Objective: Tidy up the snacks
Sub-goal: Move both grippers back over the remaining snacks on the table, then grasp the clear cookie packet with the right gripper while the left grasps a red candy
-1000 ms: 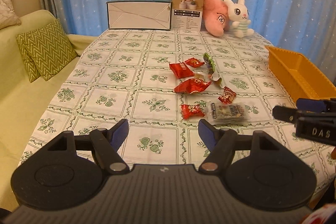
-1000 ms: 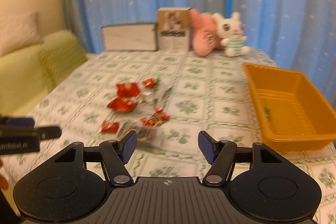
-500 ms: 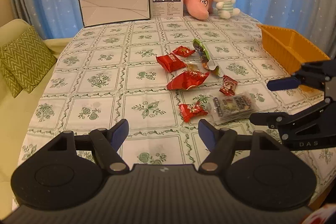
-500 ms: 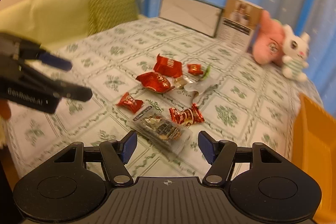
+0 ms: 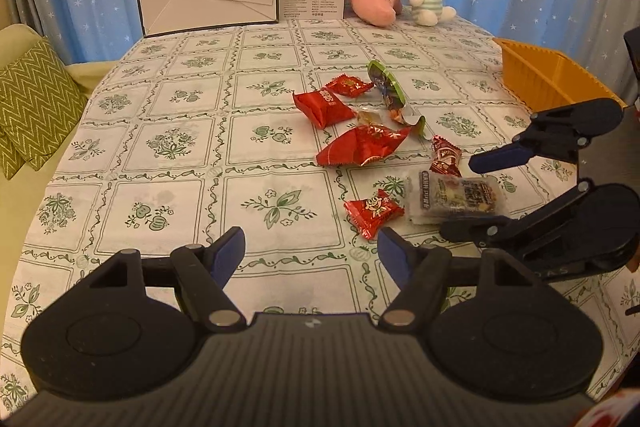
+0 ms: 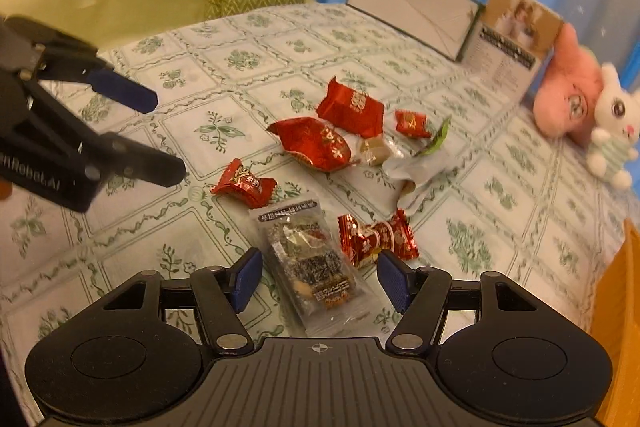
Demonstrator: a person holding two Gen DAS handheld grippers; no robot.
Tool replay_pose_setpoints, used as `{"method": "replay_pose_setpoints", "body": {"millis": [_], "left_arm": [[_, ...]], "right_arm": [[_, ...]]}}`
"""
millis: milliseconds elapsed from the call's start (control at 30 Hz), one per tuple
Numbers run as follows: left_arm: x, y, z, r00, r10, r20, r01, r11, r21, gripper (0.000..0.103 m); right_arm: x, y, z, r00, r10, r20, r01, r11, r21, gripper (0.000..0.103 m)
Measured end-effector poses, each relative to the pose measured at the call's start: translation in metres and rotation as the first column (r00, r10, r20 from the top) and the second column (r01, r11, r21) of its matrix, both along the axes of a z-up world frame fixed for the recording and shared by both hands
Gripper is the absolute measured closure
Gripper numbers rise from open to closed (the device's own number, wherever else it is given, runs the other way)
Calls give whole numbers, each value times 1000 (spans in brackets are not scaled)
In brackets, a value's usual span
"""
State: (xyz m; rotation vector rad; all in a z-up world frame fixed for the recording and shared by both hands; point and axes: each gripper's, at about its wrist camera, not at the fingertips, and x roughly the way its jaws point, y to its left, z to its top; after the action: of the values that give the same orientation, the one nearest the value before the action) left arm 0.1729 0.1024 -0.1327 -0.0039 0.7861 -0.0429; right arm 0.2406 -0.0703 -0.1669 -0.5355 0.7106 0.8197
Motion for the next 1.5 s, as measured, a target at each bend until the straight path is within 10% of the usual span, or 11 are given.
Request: {"method": "replay_pose_setpoints", "body": {"millis": [600, 1500], "left_arm": [[-1, 4, 2, 999, 39, 26, -38, 999, -29, 34], [3, 14, -1, 996, 81, 41, -78, 995, -53, 34]], "right_arm": [[-8, -11, 10, 917, -294, -270, 354, 911, 210, 52], [17, -6, 12, 780, -529, -334, 617, 740, 269, 51]]}}
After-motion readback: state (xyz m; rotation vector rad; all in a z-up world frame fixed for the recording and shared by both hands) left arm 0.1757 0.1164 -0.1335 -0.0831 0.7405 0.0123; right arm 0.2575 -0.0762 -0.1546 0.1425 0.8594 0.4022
